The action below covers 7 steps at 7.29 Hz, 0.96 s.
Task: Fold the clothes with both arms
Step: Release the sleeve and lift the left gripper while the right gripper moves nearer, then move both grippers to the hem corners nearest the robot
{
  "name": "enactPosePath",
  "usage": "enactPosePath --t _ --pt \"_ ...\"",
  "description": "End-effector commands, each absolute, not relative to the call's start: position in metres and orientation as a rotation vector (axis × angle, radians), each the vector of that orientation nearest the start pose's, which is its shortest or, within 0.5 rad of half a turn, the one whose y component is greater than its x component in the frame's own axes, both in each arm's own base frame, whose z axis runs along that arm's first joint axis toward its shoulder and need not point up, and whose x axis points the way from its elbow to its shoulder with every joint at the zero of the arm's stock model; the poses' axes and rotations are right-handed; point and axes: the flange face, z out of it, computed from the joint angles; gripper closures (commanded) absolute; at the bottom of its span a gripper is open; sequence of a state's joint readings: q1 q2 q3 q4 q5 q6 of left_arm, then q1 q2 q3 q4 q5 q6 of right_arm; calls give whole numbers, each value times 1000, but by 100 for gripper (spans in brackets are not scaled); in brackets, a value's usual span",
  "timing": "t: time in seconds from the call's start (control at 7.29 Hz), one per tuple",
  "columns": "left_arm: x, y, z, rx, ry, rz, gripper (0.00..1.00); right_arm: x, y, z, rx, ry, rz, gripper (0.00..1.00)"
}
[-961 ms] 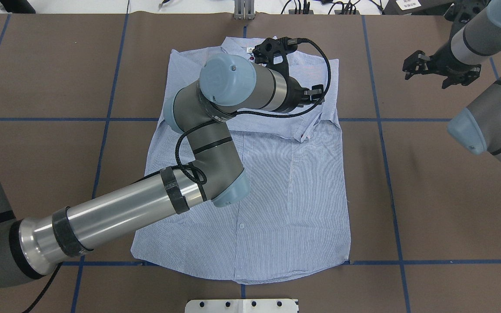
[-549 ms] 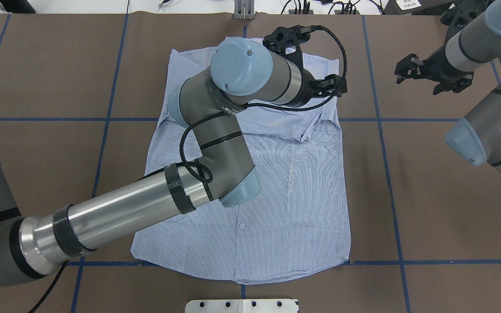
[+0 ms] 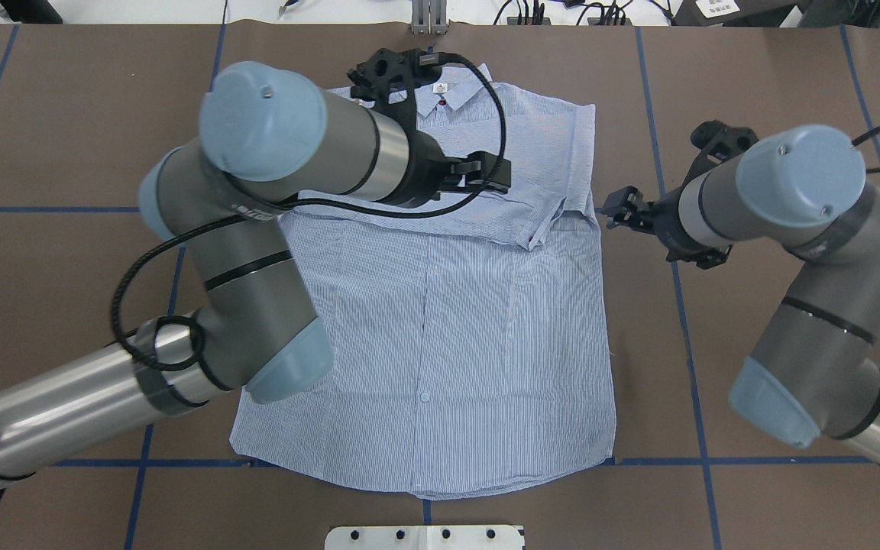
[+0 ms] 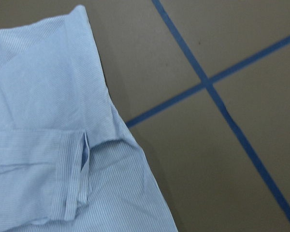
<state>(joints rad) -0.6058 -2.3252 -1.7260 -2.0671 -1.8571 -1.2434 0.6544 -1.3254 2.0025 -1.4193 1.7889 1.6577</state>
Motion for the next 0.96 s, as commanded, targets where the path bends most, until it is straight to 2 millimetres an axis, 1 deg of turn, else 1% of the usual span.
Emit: enactPosePath --t 0.0,0.14,0.27,0.41,0.55,0.82 --pt "407 -421 109 456 1358 -13 6 -406 -336 317 -66 -877 755 0" --pt "398 -417 114 460 1360 -14 6 -421 -299 326 -79 -862 798 0" --pt "398 -416 119 456 1353 -18 6 -439 -273 331 -82 -849 823 0" --pt "396 -414 117 458 1359 -18 6 -447 -252 341 -103 -826 806 0" --pt "395 -414 117 462 1359 -19 6 -452 -239 348 -105 -811 791 1" --pt "395 -414 118 462 1357 -19 6 -459 -227 353 -113 -797 768 1"
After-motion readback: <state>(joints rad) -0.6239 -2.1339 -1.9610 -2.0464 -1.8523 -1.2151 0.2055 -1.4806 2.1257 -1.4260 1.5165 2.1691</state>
